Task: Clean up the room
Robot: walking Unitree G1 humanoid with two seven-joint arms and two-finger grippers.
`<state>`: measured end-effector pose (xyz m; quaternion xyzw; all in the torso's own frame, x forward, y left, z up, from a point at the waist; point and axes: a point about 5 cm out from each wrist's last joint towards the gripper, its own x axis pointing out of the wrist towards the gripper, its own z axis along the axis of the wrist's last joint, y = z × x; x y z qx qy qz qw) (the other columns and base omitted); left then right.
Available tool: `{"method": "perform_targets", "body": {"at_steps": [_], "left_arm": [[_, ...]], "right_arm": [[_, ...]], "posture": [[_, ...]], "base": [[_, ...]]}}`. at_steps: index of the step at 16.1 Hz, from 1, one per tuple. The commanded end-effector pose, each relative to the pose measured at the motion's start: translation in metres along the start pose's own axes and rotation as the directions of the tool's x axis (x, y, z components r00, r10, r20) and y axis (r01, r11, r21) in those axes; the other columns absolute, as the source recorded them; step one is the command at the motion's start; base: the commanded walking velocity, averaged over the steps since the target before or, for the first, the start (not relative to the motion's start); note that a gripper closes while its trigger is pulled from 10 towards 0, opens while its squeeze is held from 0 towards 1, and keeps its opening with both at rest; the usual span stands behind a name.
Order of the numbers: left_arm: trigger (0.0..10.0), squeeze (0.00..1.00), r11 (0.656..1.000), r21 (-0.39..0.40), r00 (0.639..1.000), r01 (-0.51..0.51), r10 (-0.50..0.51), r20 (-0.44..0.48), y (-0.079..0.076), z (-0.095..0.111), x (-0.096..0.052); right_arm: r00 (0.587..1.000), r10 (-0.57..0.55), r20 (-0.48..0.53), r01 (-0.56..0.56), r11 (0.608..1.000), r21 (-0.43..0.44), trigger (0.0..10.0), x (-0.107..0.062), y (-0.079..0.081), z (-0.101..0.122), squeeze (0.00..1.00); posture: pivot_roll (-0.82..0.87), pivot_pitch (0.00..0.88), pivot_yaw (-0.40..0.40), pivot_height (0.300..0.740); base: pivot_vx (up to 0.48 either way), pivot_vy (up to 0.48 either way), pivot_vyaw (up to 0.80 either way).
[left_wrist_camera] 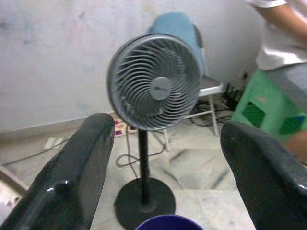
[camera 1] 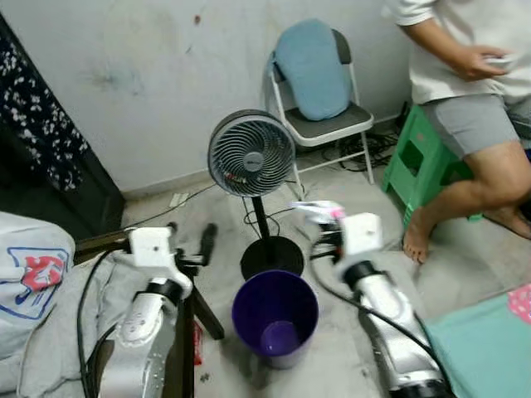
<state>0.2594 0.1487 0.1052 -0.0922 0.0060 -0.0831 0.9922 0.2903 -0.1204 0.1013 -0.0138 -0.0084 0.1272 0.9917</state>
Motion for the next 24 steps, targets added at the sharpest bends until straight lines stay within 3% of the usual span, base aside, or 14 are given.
{"method": "perform_targets", "body": {"at_steps": [1, 7, 14, 19, 24], "left_arm": [[10.0, 0.0, 0.999, 0.035, 1.0, -0.011, 0.012, -0.025, 0.012, 0.003, -0.008], [10.0, 0.0, 0.994, 0.069, 0.994, 0.087, -0.082, -0.065, 0.01, 0.01, -0.02], [10.0, 0.0, 0.993, 0.067, 0.992, 0.101, -0.094, -0.088, 0.007, 0.01, -0.017], [10.0, 0.0, 0.988, 0.105, 0.989, 0.11, -0.098, -0.113, 0.02, 0.012, -0.011], [10.0, 0.0, 0.997, 0.062, 0.996, 0.041, -0.036, -0.079, 0.01, 0.007, -0.017]], "right_arm": [[1.0, -0.007, 0.019, 0.007, 1.0, 0.026, 10.0, -0.001, 0.007, 0.003, 0.0], [0.994, -0.105, -0.004, 0.105, 0.994, 0.032, 10.0, -0.014, -0.005, -0.002, 0.0], [0.989, -0.149, 0.0, 0.149, 0.986, 0.072, 10.0, -0.01, -0.009, 0.002, 0.0], [0.978, -0.211, -0.007, 0.21, 0.973, 0.091, 10.0, -0.011, -0.014, 0.001, 0.0], [0.991, -0.13, -0.038, 0.131, 0.991, 0.037, 10.0, -0.005, -0.019, 0.0, 0.0]], "posture": [[-0.14, 0.0, 0.191, 0.74], [-0.13, 0.053, 0.221, 0.74], [-0.12, 0.065, 0.24, 0.74], [-0.12, 0.069, 0.272, 0.74], [-0.11, 0.068, 0.143, 0.74]], "base": [[0.0, 0.0, 0.0], [0.0, 0.0, 0.0], [0.0, 0.0, 0.0], [0.0, 0.0, 0.0], [0.0, 0.0, 0.0]]}}
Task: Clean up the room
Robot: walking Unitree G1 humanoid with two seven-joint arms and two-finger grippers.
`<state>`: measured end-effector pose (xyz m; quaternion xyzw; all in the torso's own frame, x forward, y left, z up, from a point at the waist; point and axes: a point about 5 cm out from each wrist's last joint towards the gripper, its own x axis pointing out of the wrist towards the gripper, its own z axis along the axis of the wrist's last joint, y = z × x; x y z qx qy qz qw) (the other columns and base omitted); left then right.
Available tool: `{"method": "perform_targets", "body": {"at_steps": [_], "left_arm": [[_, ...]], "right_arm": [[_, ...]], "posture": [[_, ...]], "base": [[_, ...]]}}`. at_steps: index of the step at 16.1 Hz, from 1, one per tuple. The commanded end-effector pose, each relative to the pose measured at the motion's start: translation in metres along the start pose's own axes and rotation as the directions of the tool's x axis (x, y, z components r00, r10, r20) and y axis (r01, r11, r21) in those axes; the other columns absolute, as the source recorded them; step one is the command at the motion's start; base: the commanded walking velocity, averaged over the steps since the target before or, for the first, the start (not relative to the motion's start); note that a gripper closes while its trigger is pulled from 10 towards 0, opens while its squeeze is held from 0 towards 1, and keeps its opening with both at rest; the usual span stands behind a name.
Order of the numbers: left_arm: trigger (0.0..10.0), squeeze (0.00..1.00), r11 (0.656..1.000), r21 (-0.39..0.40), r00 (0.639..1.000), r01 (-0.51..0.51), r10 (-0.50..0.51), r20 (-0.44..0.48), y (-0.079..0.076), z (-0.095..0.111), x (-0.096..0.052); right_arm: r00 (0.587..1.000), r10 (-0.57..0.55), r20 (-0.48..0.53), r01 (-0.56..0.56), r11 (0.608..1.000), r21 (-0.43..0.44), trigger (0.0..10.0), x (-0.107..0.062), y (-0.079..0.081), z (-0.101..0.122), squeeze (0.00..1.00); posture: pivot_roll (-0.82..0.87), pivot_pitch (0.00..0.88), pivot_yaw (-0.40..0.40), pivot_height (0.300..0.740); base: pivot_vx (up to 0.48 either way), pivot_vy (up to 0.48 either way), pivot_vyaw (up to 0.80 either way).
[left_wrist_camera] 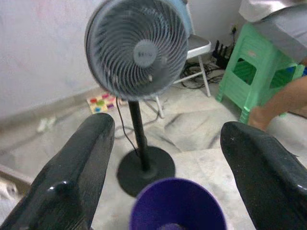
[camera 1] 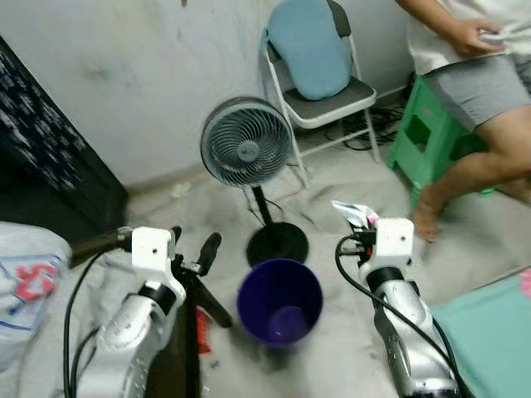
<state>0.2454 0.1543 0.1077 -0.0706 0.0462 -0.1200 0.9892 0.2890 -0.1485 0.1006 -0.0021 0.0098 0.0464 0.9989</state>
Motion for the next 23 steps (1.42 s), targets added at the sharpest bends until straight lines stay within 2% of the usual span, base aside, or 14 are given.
{"method": "perform_targets", "body": {"at_steps": [1, 3, 5, 6, 9, 12, 20, 23], "left_arm": [[10.0, 0.0, 0.998, 0.008, 0.998, -0.058, 0.058, 0.025, 0.005, 0.003, -0.006], [10.0, 0.0, 0.993, -0.018, 0.992, -0.118, 0.119, 0.042, 0.006, 0.0, -0.013], [10.0, 0.0, 0.981, -0.028, 0.979, -0.194, 0.196, 0.056, 0.014, -0.001, -0.023], [10.0, 0.0, 0.97, -0.027, 0.968, -0.243, 0.244, 0.064, 0.021, 0.0, -0.033], [10.0, 0.0, 0.966, -0.017, 0.964, -0.257, 0.257, 0.074, 0.025, 0.002, -0.041], [10.0, 0.0, 0.977, -0.019, 0.974, -0.213, 0.214, 0.074, 0.018, 0.004, -0.035], [10.0, 0.0, 0.985, -0.011, 0.982, -0.172, 0.173, 0.072, 0.018, 0.008, -0.028], [10.0, 0.0, 0.986, -0.009, 0.983, -0.169, 0.169, 0.074, 0.018, 0.008, -0.027]], "right_arm": [[0.997, 0.073, -0.006, -0.073, 0.997, -0.002, 10.0, 0.006, 0.011, 0.003, 0.0], [0.99, 0.14, -0.016, -0.14, 0.99, -0.024, 10.0, 0.013, 0.016, 0.006, 0.0], [0.978, 0.207, -0.025, -0.208, 0.978, -0.028, 10.0, 0.02, 0.027, 0.009, 0.0], [0.968, 0.251, -0.026, -0.252, 0.967, -0.028, 10.0, 0.024, 0.038, 0.01, 0.0], [0.96, 0.28, -0.021, -0.28, 0.96, -0.022, 10.0, 0.025, 0.049, 0.011, 0.0], [0.96, 0.278, -0.019, -0.279, 0.96, -0.031, 10.0, 0.021, 0.045, 0.012, 0.0], [0.968, 0.25, -0.017, -0.251, 0.968, -0.03, 10.0, 0.022, 0.043, 0.012, 0.0], [0.968, 0.25, -0.012, -0.251, 0.967, -0.034, 10.0, 0.024, 0.044, 0.013, 0.0]], "posture": [[-0.1, 0.07, 0.108, 0.74], [-0.08, 0.078, 0.043, 0.74], [-0.05, 0.087, 0.003, 0.74], [-0.03, 0.101, -0.016, 0.74], [-0.03, 0.116, -0.015, 0.74], [-0.05, 0.135, 0.004, 0.74], [-0.06, 0.139, 0.034, 0.74], [-0.06, 0.136, 0.034, 0.74]], "base": [[0.0, 0.0, 0.0], [0.0, 0.0, 0.0], [0.0, 0.0, 0.0], [0.0, 0.0, 0.0], [0.0, 0.0, 0.0], [0.0, 0.0, 0.14], [0.0, 0.0, 0.05], [0.265, 0.0, 0.0]]}}
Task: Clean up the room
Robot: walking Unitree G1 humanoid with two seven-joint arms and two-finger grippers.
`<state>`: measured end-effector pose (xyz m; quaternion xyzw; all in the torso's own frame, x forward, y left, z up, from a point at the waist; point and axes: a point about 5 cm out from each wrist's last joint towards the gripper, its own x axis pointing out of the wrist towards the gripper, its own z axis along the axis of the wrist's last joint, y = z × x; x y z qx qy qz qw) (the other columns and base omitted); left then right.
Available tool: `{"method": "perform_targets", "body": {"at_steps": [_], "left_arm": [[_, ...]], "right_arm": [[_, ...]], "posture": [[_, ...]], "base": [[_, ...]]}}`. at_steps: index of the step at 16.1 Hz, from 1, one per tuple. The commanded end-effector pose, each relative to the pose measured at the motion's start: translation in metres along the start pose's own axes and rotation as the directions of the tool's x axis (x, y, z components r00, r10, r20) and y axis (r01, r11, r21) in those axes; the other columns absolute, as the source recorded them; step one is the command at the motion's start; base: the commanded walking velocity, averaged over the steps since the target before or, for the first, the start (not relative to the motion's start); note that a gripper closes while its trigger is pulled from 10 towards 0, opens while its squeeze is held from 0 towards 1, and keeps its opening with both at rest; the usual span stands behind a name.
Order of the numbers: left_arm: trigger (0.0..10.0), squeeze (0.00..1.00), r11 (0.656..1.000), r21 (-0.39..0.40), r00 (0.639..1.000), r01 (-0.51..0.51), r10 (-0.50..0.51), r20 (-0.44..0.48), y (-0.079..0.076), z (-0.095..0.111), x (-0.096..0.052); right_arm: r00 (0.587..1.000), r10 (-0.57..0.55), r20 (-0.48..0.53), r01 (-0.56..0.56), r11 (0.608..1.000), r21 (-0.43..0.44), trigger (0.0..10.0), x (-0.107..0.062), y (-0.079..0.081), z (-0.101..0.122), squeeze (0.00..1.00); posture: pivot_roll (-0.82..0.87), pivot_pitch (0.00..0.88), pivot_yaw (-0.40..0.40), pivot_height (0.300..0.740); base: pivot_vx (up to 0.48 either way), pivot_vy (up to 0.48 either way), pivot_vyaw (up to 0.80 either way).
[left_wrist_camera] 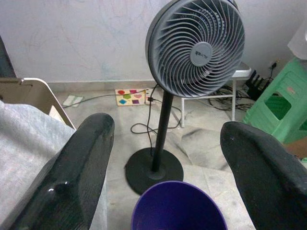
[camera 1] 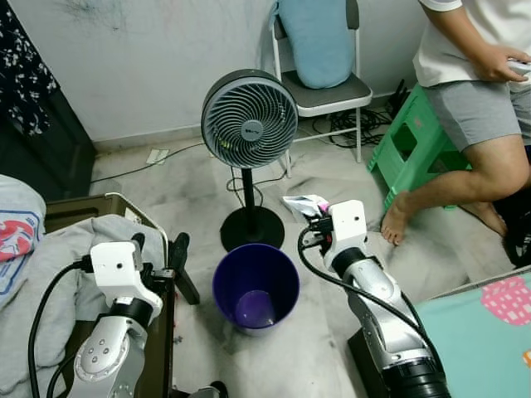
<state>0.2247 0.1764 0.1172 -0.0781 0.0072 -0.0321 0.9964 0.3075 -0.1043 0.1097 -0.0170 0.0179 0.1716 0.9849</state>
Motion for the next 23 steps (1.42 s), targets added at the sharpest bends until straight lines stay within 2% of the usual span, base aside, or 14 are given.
{"method": "perform_targets", "body": {"at_steps": [1, 5, 8, 14, 16, 18, 20, 21, 23], "left_arm": [[10.0, 0.0, 1.0, 0.011, 1.0, 0.0, 0.0, -0.017, 0.003, -0.002, 0.0], [10.0, 0.0, 1.0, 0.009, 1.0, 0.009, -0.009, -0.018, 0.002, -0.002, 0.002], [10.0, 0.0, 1.0, 0.006, 1.0, 0.006, -0.006, -0.02, 0.002, -0.002, 0.003], [10.0, 0.0, 1.0, 0.01, 0.999, -0.004, 0.004, -0.036, 0.002, -0.004, 0.004], [10.0, 0.0, 1.0, 0.019, 0.999, 0.014, -0.013, -0.051, 0.003, -0.005, 0.004], [10.0, 0.0, 0.994, 0.052, 0.994, 0.095, -0.092, -0.059, 0.004, -0.001, 0.007], [10.0, 0.0, 0.985, 0.075, 0.987, 0.155, -0.151, -0.058, 0.005, 0.003, 0.006], [10.0, 0.0, 0.982, 0.085, 0.985, 0.166, -0.161, -0.058, 0.005, 0.004, 0.005], [10.0, 0.0, 0.978, 0.118, 0.984, 0.17, -0.163, -0.069, 0.017, 0.007, 0.004]], "right_arm": [[1.0, 0.001, 0.01, -0.001, 1.0, -0.005, 10.0, 0.003, 0.001, 0.004, 0.0], [1.0, -0.007, 0.015, 0.007, 1.0, -0.007, 10.0, 0.003, -0.001, 0.005, 0.0], [1.0, -0.011, 0.015, 0.011, 1.0, -0.007, 10.0, 0.003, -0.002, 0.006, 0.0], [1.0, -0.014, 0.01, 0.014, 1.0, -0.018, 10.0, 0.004, -0.003, 0.005, 0.0], [0.999, -0.037, 0.009, 0.037, 0.999, -0.011, 10.0, 0.003, -0.007, 0.005, 0.0], [0.995, -0.101, -0.009, 0.101, 0.995, -0.015, 10.0, -0.002, -0.023, 0.0, 0.0], [0.99, -0.138, -0.041, 0.138, 0.99, -0.005, 10.0, -0.006, -0.029, -0.007, 0.0], [0.989, -0.143, -0.047, 0.143, 0.99, -0.001, 10.0, -0.007, -0.03, -0.008, 0.0], [0.982, -0.165, -0.091, 0.167, 0.986, 0.006, 10.0, -0.005, -0.027, -0.011, 0.0]], "posture": [[-0.06, 0.134, 0.035, 0.74], [-0.06, 0.133, 0.037, 0.74], [-0.07, 0.13, 0.038, 0.74], [-0.06, 0.127, 0.042, 0.74], [-0.06, 0.128, 0.05, 0.74], [-0.06, 0.139, 0.078, 0.74], [-0.05, 0.15, 0.088, 0.74], [-0.05, 0.152, 0.089, 0.74], [-0.05, 0.16, 0.093, 0.74]], "base": [[0.277, 0.0, 0.41], [0.293, 0.0, 0.6], [0.278, 0.0, 0.0], [0.0, 0.0, 0.08], [0.0, 0.0, 0.22], [0.0, 0.0, 0.0], [0.0, 0.0, 0.0], [0.0, 0.0, 0.0], [0.0, 0.0, 0.0]]}}
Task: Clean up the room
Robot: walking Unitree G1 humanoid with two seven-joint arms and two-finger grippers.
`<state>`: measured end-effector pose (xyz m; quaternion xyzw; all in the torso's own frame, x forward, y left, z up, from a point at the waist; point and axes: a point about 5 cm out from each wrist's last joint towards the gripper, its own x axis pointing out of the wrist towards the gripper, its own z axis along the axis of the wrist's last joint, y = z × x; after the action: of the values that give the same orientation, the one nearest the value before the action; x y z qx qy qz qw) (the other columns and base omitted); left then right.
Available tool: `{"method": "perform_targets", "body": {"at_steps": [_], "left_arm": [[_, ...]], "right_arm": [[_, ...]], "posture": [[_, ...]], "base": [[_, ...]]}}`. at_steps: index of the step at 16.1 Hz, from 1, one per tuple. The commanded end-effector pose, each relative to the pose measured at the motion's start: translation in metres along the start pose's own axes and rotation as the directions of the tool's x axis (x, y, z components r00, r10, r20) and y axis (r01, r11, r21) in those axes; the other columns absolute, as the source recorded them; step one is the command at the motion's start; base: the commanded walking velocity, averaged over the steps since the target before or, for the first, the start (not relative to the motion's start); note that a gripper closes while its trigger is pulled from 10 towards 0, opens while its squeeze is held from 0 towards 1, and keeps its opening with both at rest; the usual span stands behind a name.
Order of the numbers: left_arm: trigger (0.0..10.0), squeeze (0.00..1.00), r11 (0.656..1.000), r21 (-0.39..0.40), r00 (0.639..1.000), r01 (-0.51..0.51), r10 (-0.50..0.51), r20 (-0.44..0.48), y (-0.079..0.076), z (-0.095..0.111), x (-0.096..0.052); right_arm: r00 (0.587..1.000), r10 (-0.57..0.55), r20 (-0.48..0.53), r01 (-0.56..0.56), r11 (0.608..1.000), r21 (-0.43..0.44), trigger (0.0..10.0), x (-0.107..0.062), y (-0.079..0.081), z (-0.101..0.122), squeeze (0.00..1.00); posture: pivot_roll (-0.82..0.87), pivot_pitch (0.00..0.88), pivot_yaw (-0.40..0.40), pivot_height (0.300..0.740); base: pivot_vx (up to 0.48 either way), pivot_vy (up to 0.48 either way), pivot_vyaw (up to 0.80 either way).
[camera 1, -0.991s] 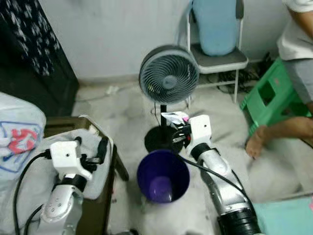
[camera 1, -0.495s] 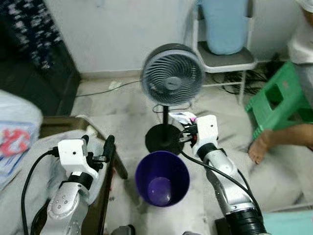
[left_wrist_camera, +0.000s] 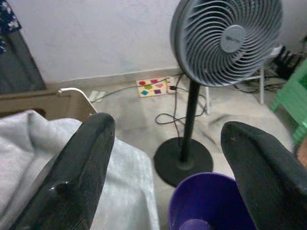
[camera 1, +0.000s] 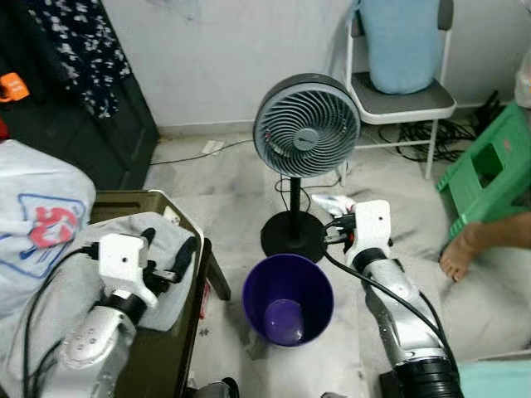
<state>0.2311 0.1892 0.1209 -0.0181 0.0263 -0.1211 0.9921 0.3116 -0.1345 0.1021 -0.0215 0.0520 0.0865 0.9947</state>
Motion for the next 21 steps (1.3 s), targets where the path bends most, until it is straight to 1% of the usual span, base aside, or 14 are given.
{"method": "perform_targets", "body": {"at_steps": [1, 2, 4, 6, 7, 9, 10, 11, 12, 14, 16, 19, 21], "left_arm": [[10.0, 0.0, 1.0, 0.016, 1.0, -0.002, 0.002, -0.001, 0.006, 0.002, -0.003], [10.0, 0.0, 1.0, 0.021, 1.0, 0.015, -0.015, 0.004, 0.006, 0.004, -0.004], [10.0, 0.0, 0.993, 0.056, 0.995, 0.103, -0.103, -0.014, 0.002, 0.005, -0.011], [10.0, 0.0, 0.98, 0.054, 0.98, 0.19, -0.187, -0.063, -0.003, 0.002, -0.026], [10.0, 0.0, 0.962, 0.07, 0.961, 0.265, -0.258, -0.096, -0.008, 0.002, -0.034], [10.0, 0.0, 0.943, 0.081, 0.943, 0.323, -0.313, -0.116, -0.014, 0.004, -0.038], [10.0, 0.0, 0.939, 0.079, 0.938, 0.335, -0.325, -0.12, -0.014, 0.005, -0.04], [10.0, 0.0, 0.912, 0.1, 0.913, 0.399, -0.383, -0.141, -0.019, 0.01, -0.046], [10.0, 0.0, 0.901, 0.103, 0.902, 0.422, -0.405, -0.152, -0.021, 0.011, -0.048], [10.0, 0.0, 0.883, 0.121, 0.886, 0.453, -0.431, -0.17, -0.021, 0.013, -0.052], [10.0, 0.0, 0.883, 0.128, 0.886, 0.451, -0.426, -0.181, -0.019, 0.016, -0.055], [10.0, 0.0, 0.884, 0.135, 0.886, 0.448, -0.419, -0.197, -0.015, 0.018, -0.058], [10.0, 0.0, 0.883, 0.136, 0.885, 0.449, -0.419, -0.202, -0.015, 0.019, -0.059]], "right_arm": [[1.0, 0.002, -0.025, -0.002, 1.0, 0.0, 10.0, 0.002, 0.006, -0.001, 0.0], [0.999, 0.008, -0.037, -0.008, 1.0, -0.008, 10.0, 0.002, 0.01, -0.001, 0.0], [0.998, 0.015, -0.054, -0.016, 1.0, -0.019, 10.0, 0.002, 0.018, -0.006, 0.0], [0.994, -0.003, -0.107, 0.001, 1.0, -0.018, 10.0, 0.002, 0.026, -0.018, 0.0], [0.988, -0.015, -0.155, 0.014, 1.0, -0.009, 10.0, 0.003, 0.03, -0.029, 0.0], [0.981, -0.026, -0.193, 0.025, 1.0, -0.01, 10.0, 0.005, 0.032, -0.039, 0.0], [0.979, -0.028, -0.203, 0.027, 1.0, -0.008, 10.0, 0.005, 0.034, -0.041, 0.0], [0.97, -0.053, -0.239, 0.053, 0.999, -0.006, 10.0, 0.007, 0.036, -0.051, 0.0], [0.964, -0.069, -0.256, 0.068, 0.998, -0.014, 10.0, 0.009, 0.035, -0.055, 0.0], [0.956, -0.094, -0.279, 0.092, 0.996, -0.02, 10.0, 0.012, 0.033, -0.059, 0.0], [0.94, -0.126, -0.318, 0.12, 0.992, -0.037, 10.0, 0.016, 0.028, -0.066, 0.0], [0.931, -0.158, -0.328, 0.15, 0.987, -0.051, 10.0, 0.021, 0.019, -0.068, 0.0], [0.931, -0.162, -0.327, 0.151, 0.987, -0.06, 10.0, 0.025, 0.02, -0.065, 0.0]], "posture": [[-0.04, 0.166, 0.091, 0.74], [-0.04, 0.168, 0.09, 0.74], [-0.04, 0.176, 0.093, 0.74], [-0.04, 0.2, 0.115, 0.74], [-0.02, 0.221, 0.132, 0.74], [-0.01, 0.233, 0.141, 0.74], [0.01, 0.242, 0.152, 0.74], [0.03, 0.255, 0.172, 0.74], [0.04, 0.257, 0.18, 0.74], [0.06, 0.262, 0.189, 0.74], [0.09, 0.267, 0.199, 0.74], [0.1, 0.271, 0.21, 0.74], [0.11, 0.272, 0.218, 0.74]], "base": [[0.0, 0.0, 0.0], [0.0, 0.0, 0.0], [0.0, 0.0, 0.0], [0.0, 0.0, 0.0], [0.0, 0.0, 0.0], [0.0, 0.0, 0.0], [0.0, 0.0, 0.0], [0.0, 0.0, 0.0], [0.0, 0.0, 0.0], [0.0, 0.0, 0.0], [0.0, 0.0, 0.0], [0.0, 0.0, 0.0], [0.0, 0.0, 0.0]]}}
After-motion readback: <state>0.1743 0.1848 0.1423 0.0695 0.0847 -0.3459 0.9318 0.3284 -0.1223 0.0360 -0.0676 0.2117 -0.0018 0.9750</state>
